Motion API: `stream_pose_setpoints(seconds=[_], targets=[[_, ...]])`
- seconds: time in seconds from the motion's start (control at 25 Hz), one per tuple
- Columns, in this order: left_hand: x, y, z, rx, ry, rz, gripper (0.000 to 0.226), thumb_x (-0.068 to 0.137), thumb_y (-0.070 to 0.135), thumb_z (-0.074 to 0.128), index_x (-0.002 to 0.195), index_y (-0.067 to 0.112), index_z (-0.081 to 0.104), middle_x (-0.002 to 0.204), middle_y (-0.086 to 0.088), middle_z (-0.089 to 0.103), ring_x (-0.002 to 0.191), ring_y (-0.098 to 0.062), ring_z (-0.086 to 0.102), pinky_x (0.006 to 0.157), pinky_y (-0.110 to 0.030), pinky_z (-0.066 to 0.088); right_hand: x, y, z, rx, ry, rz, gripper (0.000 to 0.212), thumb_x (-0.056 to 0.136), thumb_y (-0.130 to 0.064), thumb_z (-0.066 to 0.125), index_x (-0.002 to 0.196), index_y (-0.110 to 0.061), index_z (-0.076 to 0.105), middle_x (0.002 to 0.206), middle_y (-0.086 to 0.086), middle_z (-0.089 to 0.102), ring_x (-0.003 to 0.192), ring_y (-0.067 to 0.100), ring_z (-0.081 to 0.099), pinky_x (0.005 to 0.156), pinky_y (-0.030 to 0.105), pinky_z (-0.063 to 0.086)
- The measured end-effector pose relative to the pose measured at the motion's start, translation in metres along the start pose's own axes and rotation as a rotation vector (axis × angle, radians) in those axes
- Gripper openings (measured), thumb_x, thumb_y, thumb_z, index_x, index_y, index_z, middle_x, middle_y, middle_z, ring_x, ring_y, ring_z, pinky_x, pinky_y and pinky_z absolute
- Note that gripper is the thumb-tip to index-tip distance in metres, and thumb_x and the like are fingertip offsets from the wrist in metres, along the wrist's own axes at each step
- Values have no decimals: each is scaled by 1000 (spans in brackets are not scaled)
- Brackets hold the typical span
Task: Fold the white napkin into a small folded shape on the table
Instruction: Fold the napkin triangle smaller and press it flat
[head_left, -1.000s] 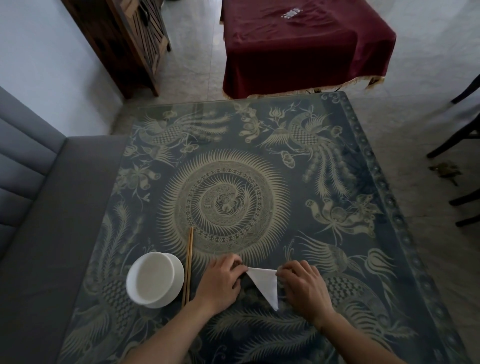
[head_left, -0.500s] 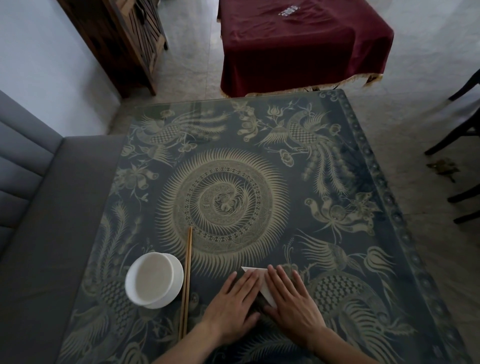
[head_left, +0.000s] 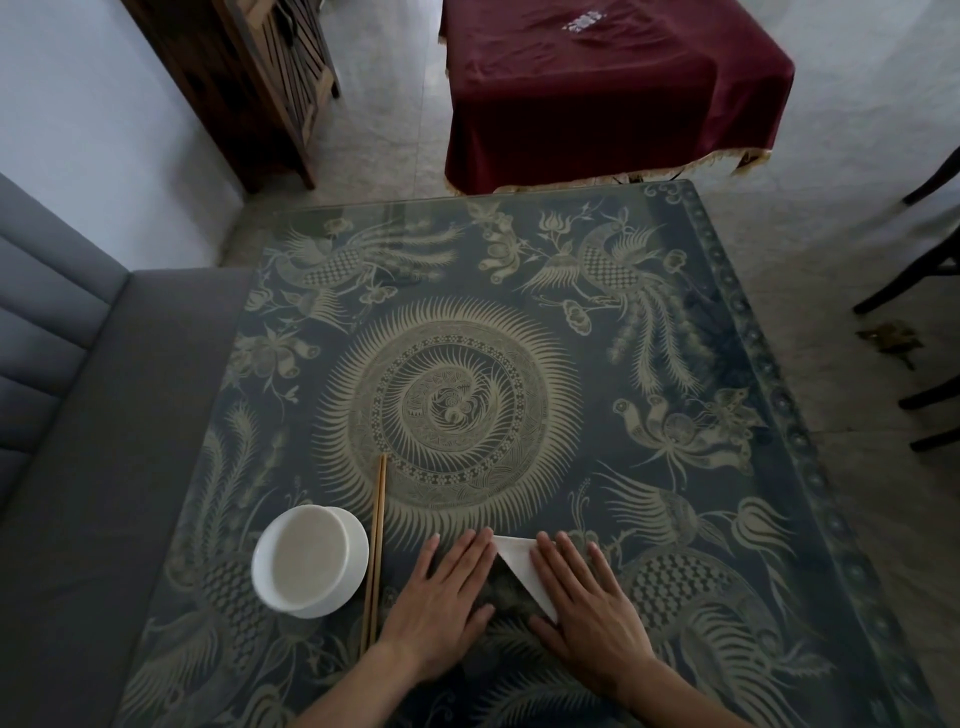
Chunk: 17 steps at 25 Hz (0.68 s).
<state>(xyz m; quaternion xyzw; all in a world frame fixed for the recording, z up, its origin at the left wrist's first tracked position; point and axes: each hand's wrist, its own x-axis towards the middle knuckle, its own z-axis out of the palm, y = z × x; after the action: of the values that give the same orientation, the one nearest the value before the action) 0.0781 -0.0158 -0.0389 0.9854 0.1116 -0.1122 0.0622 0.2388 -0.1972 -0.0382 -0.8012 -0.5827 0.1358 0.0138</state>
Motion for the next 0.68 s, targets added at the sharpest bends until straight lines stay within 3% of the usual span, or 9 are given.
stream_pose_setpoints(seconds=[0.16,0.4,0.68], targets=[[-1,-3,-2,-6,-16,5,68,100,50,39,154,11,24,162,-4,16,149,-20,12,111,-50,11,15,-7,-10,23,-5,-53,90,88,-68,43,151,-6,25,159,10,20,146,28,15,111,50,14],[1,-4,-6,13,-68,26,68,96,51,40,150,9,35,157,-5,32,145,-22,23,108,-50,15,34,-27,-6,44,-36,-136,85,91,-64,39,152,-8,19,160,5,17,147,22,9,111,46,8],[0,-6,-5,-16,-66,17,72,97,50,42,154,12,23,162,-3,19,148,-20,14,111,-51,12,22,-7,-6,14,-18,-100,76,97,-62,33,151,-10,24,158,4,23,146,23,14,111,47,11]])
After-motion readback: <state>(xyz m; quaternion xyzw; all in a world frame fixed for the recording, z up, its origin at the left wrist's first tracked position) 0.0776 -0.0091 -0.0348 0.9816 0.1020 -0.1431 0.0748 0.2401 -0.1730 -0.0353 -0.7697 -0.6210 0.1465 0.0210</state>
